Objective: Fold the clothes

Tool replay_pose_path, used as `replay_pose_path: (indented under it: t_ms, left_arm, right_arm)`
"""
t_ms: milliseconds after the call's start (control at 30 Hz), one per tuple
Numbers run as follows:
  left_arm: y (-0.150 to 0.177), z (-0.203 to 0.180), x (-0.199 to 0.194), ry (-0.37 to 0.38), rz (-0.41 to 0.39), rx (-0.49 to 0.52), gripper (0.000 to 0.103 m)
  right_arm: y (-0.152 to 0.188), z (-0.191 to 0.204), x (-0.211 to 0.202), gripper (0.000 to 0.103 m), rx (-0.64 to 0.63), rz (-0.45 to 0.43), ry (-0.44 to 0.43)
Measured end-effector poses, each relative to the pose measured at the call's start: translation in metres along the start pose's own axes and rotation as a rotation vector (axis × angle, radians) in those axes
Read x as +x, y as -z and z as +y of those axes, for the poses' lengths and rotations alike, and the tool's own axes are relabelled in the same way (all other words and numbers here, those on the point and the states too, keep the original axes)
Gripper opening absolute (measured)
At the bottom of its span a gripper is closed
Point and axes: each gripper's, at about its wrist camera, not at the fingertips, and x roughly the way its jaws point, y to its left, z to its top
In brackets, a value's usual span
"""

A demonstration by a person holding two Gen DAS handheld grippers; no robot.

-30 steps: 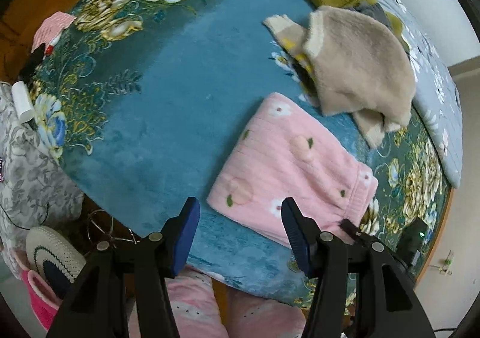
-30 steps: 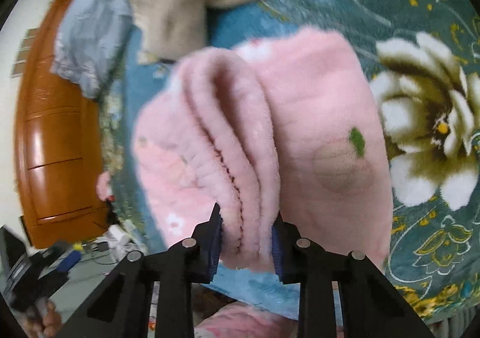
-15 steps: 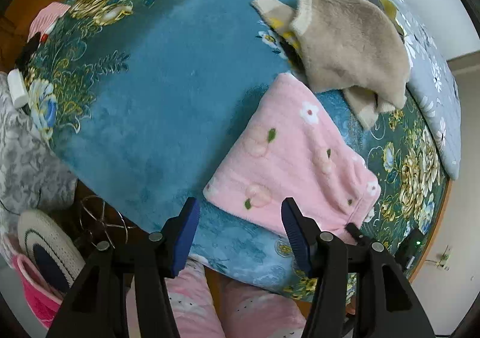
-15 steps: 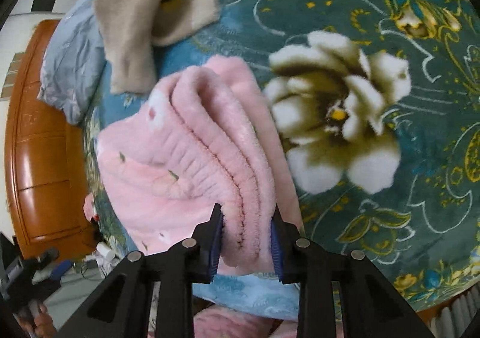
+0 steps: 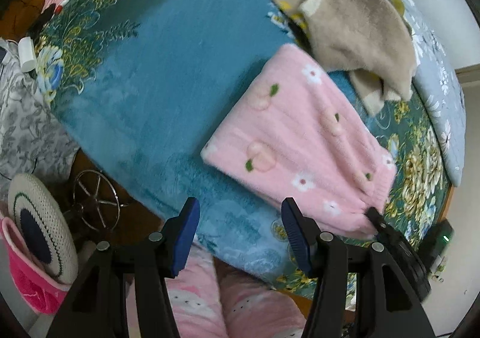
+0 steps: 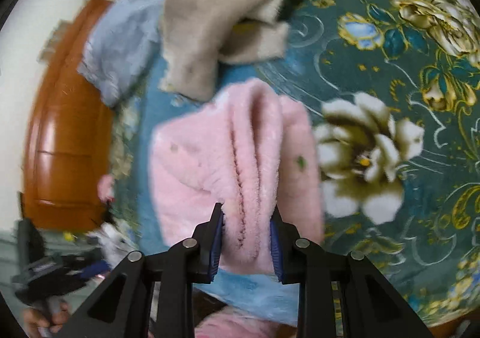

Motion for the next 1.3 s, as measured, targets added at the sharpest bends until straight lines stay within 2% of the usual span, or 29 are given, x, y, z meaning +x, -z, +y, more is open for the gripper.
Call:
replay_pose_path:
  t_ms: [33, 100, 167, 267, 367, 433, 500, 700, 800, 933, 1000, 1167, 1300]
  left_arm:
    - [0.001, 0.001, 0.002, -0.007, 0.005, 0.002, 0.058]
    - [0.001, 0.002, 0.004, -0.018, 0.010, 0.007, 0.058]
    - [-0.006, 0.002, 0.009, -0.017, 0.013, 0.004, 0.058]
    - [-0.018, 0.000, 0.019, -0.015, 0.023, 0.004, 0.058]
    - [-0.034, -0.015, 0.033, -0.010, 0.038, 0.035, 0.058]
    - [-0.043, -0.034, 0.045, -0.019, 0.043, 0.112, 0.058]
    - [-0.052, -0.052, 0.057, -0.028, 0.049, 0.188, 0.058]
    - [-0.080, -0.103, 0.089, -0.026, 0.047, 0.419, 0.058]
    - [-0.095, -0.118, 0.104, -0.033, 0.008, 0.532, 0.058]
    - [-0.116, -0.117, 0.132, -0.036, 0.034, 0.572, 0.058]
    - [-0.126, -0.116, 0.146, -0.038, 0.048, 0.590, 0.058]
    - [-0.142, -0.108, 0.172, -0.001, 0.096, 0.553, 0.058]
    - [-0.146, -0.108, 0.181, -0.012, 0.124, 0.554, 0.059]
  right_arm:
    - [0.002, -0.017, 0.013, 0.030, 0.050, 0.048, 0.022]
    - [0.005, -0.029, 0.016, 0.031, 0.091, 0.073, 0.028]
    - [0.005, -0.029, 0.015, 0.036, 0.098, 0.078, 0.032]
    - [0.005, -0.026, 0.009, 0.038, 0.090, 0.079, 0.042]
    - [0.001, -0.022, -0.016, 0.038, 0.075, 0.025, 0.078]
    - [-0.003, -0.021, -0.035, 0.040, 0.069, -0.027, 0.121]
    - [-0.015, -0.007, -0.040, 0.040, 0.049, -0.041, 0.118]
    - [-0.041, 0.047, -0.003, 0.040, -0.063, 0.036, 0.019]
    - [-0.056, 0.054, 0.023, 0.040, -0.073, 0.061, 0.027]
    - [-0.072, 0.037, 0.053, 0.038, -0.019, 0.091, 0.100]
    - [-0.076, 0.033, 0.062, 0.038, -0.004, 0.092, 0.105]
    - [-0.083, 0.027, 0.081, 0.038, 0.005, 0.100, 0.117]
    - [-0.086, 0.024, 0.092, 0.038, -0.001, 0.112, 0.125]
